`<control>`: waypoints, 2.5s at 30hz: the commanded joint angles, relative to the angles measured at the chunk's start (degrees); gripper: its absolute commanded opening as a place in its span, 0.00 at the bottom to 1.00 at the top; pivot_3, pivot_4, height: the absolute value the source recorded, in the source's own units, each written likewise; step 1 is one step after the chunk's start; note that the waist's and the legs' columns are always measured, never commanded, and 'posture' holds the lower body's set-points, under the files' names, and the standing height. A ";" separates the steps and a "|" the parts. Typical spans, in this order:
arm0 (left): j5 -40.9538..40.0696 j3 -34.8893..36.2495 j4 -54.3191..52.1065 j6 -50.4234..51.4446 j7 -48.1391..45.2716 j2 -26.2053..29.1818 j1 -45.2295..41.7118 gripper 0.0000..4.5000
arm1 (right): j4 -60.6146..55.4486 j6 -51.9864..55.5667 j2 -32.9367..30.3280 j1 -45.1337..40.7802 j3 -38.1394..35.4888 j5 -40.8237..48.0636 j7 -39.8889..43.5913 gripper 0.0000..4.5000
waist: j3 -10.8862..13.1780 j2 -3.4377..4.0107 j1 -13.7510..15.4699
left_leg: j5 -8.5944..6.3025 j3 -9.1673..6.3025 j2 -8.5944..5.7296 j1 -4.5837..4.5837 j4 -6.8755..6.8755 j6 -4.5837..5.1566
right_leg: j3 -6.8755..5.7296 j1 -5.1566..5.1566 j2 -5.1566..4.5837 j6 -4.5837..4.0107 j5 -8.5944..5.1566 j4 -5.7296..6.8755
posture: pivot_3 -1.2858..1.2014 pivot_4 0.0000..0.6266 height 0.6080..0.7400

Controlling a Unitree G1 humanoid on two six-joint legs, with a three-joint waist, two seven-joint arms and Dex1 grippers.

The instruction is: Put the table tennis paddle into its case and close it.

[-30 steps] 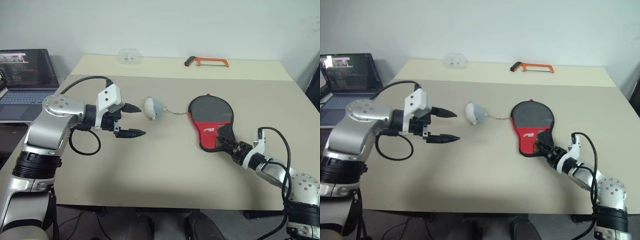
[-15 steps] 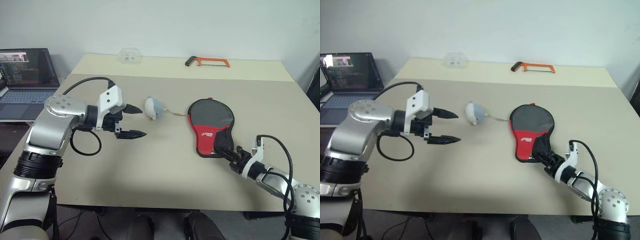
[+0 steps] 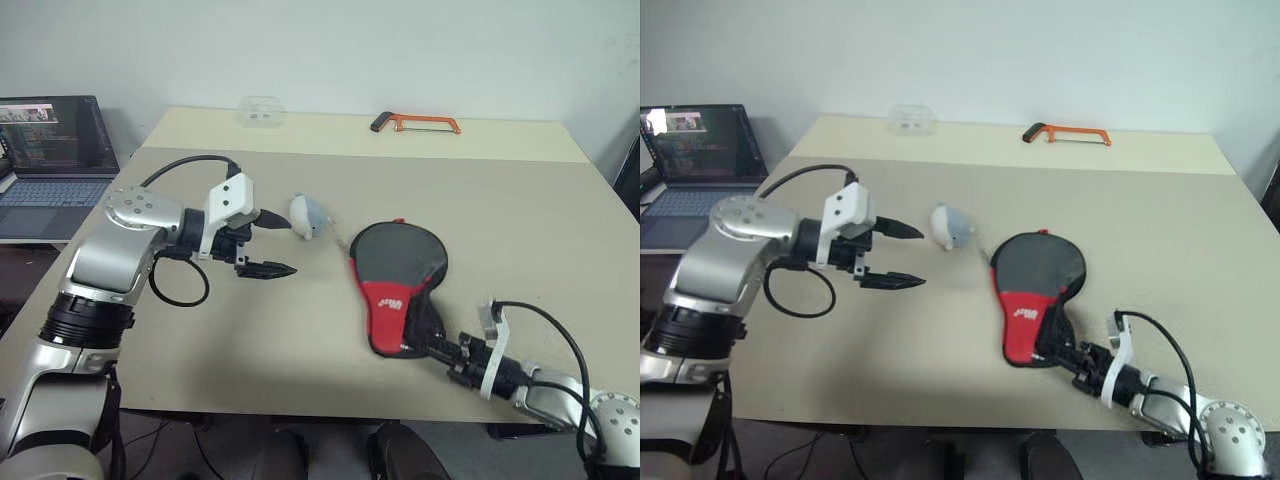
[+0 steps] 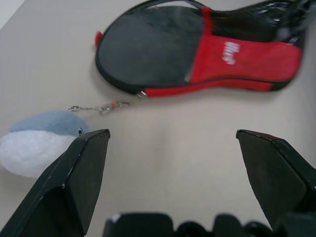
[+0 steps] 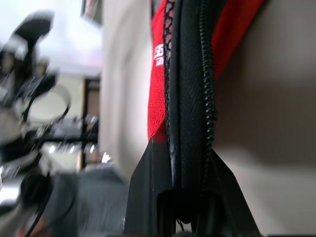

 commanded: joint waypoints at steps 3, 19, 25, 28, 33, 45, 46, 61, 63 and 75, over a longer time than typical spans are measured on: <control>0.48 0.30 -0.02 -1.25 -0.99 0.15 -1.81 1.00 | -7.12 -0.77 -1.81 3.21 1.61 0.42 6.12 0.00 | 0.02 -0.03 0.06 | 0.00 -0.02 -0.01 0.00 0.01 0.00 | -0.02 0.00 -0.01 0.17 -0.10 0.03 | 0.52 0.24 1.00; 1.72 -0.26 0.46 -1.99 -1.68 -0.22 -2.06 1.00 | -13.91 -7.18 -0.99 11.84 7.04 -6.56 9.87 0.00 | 0.09 -0.16 0.22 | 0.00 -0.08 -0.01 0.00 0.03 0.00 | -0.07 0.01 -0.01 0.19 -0.11 0.05 | 0.52 0.24 1.00; 2.04 -0.36 0.69 -2.07 -1.88 -0.42 -2.35 1.00 | -15.31 -11.92 1.98 14.46 8.47 -6.40 6.02 0.00 | 0.09 -0.19 0.29 | 0.00 -0.08 -0.01 0.01 0.04 0.00 | -0.06 0.01 -0.01 0.19 -0.11 0.07 | 0.52 0.24 1.00; 2.29 -0.47 0.94 -2.20 -2.02 -0.66 -2.57 1.00 | -15.98 -14.21 3.82 16.01 8.71 -6.01 3.87 0.00 | 0.09 -0.19 0.32 | 0.00 -0.10 0.00 0.01 0.03 0.00 | -0.09 0.01 -0.01 0.19 -0.11 0.07 | 0.52 0.24 1.00; 2.87 -0.90 1.79 -2.77 -2.29 -1.23 -3.24 1.00 | -15.95 -16.35 5.29 16.79 9.13 -7.85 2.04 0.00 | 0.09 -0.23 0.39 | 0.00 -0.09 -0.01 0.02 0.07 -0.01 | -0.09 0.02 -0.03 0.19 -0.11 0.14 | 0.52 0.24 1.00; 3.96 -1.17 3.63 -4.03 -2.68 -2.04 -4.80 1.00 | -16.22 -15.04 -2.36 15.29 6.54 -15.32 15.36 0.35 | 0.09 -0.25 0.57 | 0.00 -0.09 -0.04 0.02 0.12 0.00 | -0.09 0.04 -0.04 0.19 -0.11 0.17 | 0.52 0.24 1.00; 4.01 -1.14 3.75 -4.15 -2.66 -2.09 -4.84 1.00 | -17.16 -14.51 -3.51 15.32 6.61 -15.66 16.65 0.43 | 0.09 -0.25 0.58 | 0.00 -0.09 -0.04 0.03 0.12 0.00 | -0.09 0.04 -0.03 0.19 -0.11 0.18 | 0.52 0.24 1.00; 4.99 -0.82 5.69 -6.32 -1.62 -4.11 -5.11 1.00 | -10.49 -22.75 -35.00 19.81 -3.87 -47.68 51.79 0.98 | 0.15 -0.37 1.23 | -0.01 -0.08 -0.09 0.00 0.49 0.01 | -0.09 0.10 -0.04 0.21 -0.13 0.22 | 0.52 0.24 1.00; 5.06 -0.81 5.93 -6.60 -1.68 -4.21 -5.07 1.00 | -3.29 -25.91 -36.93 16.98 -8.98 -50.44 56.36 0.98 | 0.22 -0.52 1.23 | -0.03 -0.06 -0.08 0.01 0.66 0.05 | -0.18 0.23 -0.02 0.22 -0.13 0.24 | 0.52 0.24 1.00; 12.16 -5.20 8.23 -10.93 0.11 -3.95 -4.07 1.00 | 0.93 -30.26 -28.36 -11.74 2.05 -66.23 50.80 0.98 | 0.34 -0.56 1.44 | -0.04 -0.06 -0.07 -0.25 0.82 0.05 | -0.19 0.08 -0.03 -0.02 0.02 0.29 | 0.52 0.24 1.00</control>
